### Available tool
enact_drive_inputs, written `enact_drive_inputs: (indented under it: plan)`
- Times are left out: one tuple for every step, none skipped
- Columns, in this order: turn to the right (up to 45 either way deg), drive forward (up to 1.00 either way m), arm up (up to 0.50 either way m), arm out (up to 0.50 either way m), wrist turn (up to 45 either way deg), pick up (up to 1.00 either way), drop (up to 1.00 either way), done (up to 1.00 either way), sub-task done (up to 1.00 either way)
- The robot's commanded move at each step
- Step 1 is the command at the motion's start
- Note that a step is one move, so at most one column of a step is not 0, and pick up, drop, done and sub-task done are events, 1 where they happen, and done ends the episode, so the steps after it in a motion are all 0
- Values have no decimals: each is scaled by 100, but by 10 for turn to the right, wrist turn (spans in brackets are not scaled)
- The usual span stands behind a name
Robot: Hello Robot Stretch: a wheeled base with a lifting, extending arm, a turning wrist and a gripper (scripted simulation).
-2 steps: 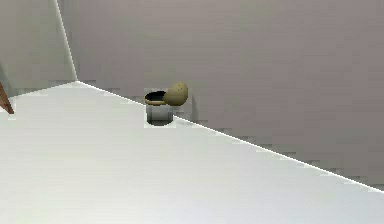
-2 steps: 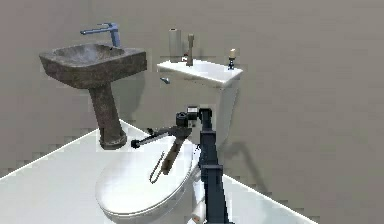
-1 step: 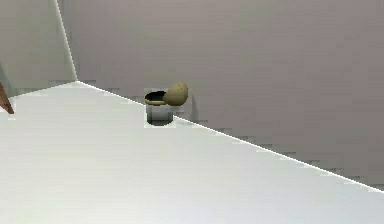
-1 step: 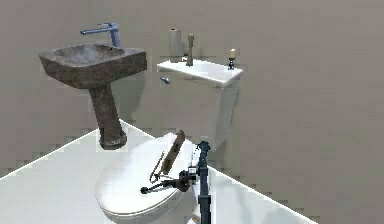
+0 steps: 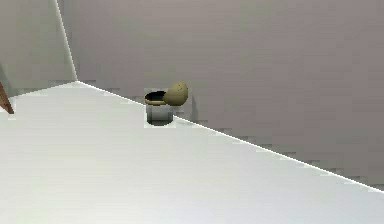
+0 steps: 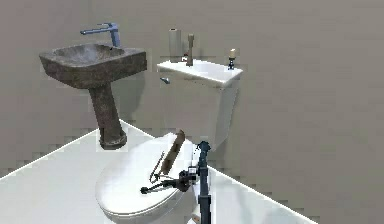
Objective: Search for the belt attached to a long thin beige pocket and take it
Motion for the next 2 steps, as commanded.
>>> enact_drive_inputs:
  plan:
    - [0,0,10,0,0,0,0,0,0]
    - [0,0,0,0,0,0,0,100,0]
